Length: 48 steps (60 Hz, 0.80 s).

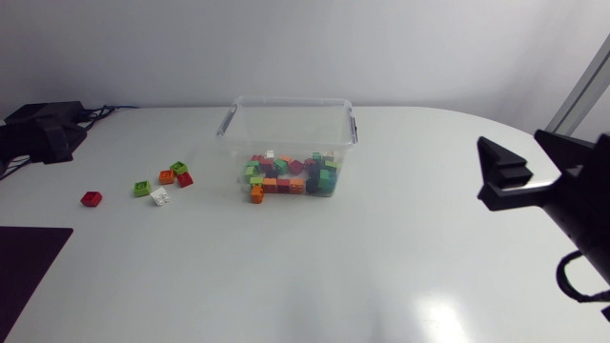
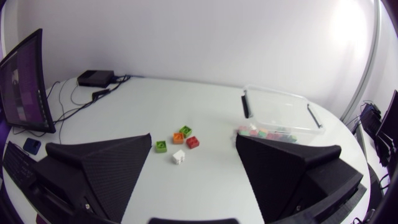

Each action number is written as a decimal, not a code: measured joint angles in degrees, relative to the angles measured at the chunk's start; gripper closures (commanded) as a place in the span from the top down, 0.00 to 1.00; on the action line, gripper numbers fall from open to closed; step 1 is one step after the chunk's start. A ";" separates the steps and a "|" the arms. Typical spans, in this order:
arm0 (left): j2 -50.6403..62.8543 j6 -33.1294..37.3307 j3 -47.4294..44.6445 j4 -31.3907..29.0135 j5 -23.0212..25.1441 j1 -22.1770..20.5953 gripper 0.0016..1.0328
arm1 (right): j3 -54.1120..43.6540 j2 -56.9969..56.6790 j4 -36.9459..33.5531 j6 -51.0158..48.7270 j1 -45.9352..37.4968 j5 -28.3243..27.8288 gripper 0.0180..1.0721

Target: Place the duplo bricks in the container

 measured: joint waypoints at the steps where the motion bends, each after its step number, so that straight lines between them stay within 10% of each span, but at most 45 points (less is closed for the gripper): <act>1: 2.05 0.87 1.46 -1.27 -0.02 0.74 0.90 | 0.79 1.92 0.48 0.00 2.01 1.84 0.95; 33: 40.26 26.86 9.79 -5.22 8.13 23.04 0.90 | 15.54 44.89 3.82 13.07 22.36 12.87 0.95; 48: 52.57 32.68 13.64 -1.18 8.13 25.35 0.90 | 17.16 57.07 3.80 21.29 28.35 14.01 0.90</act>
